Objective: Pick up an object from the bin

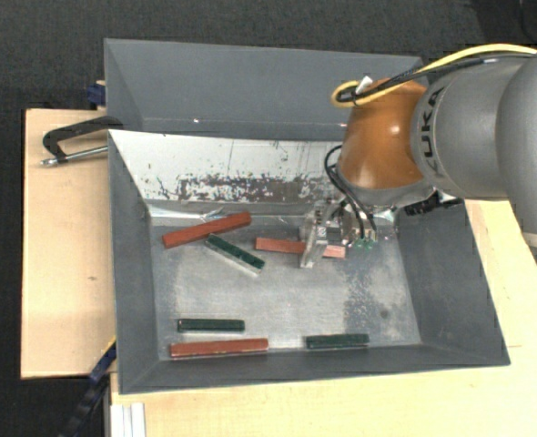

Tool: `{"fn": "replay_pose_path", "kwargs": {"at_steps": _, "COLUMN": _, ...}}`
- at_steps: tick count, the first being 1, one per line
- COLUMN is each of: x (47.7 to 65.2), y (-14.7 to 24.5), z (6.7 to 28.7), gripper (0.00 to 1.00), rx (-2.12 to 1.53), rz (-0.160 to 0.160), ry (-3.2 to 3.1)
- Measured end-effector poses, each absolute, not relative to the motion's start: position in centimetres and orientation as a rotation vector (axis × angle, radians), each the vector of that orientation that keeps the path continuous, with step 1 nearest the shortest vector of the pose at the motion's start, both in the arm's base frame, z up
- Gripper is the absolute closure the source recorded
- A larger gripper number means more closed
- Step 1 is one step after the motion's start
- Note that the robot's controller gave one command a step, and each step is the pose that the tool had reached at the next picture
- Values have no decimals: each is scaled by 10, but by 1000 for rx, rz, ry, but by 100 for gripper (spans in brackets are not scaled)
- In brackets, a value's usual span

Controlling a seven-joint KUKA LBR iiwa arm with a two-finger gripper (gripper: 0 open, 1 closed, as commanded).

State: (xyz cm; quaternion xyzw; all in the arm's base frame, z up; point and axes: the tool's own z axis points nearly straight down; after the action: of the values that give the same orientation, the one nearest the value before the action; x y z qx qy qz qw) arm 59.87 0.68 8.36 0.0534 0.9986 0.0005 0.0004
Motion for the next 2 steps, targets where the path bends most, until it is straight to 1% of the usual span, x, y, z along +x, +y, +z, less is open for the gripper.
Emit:
{"fn": "replay_pose_path", "kwargs": {"at_steps": 1, "x": 600, "y": 7, "z": 95, "gripper": 100, "rx": 167, "rz": 2, "ry": 3132}}
{"fn": "replay_pose_path", "kwargs": {"at_steps": 2, "x": 600, "y": 7, "z": 102, "gripper": 100, "rx": 167, "rz": 2, "ry": 3130}}
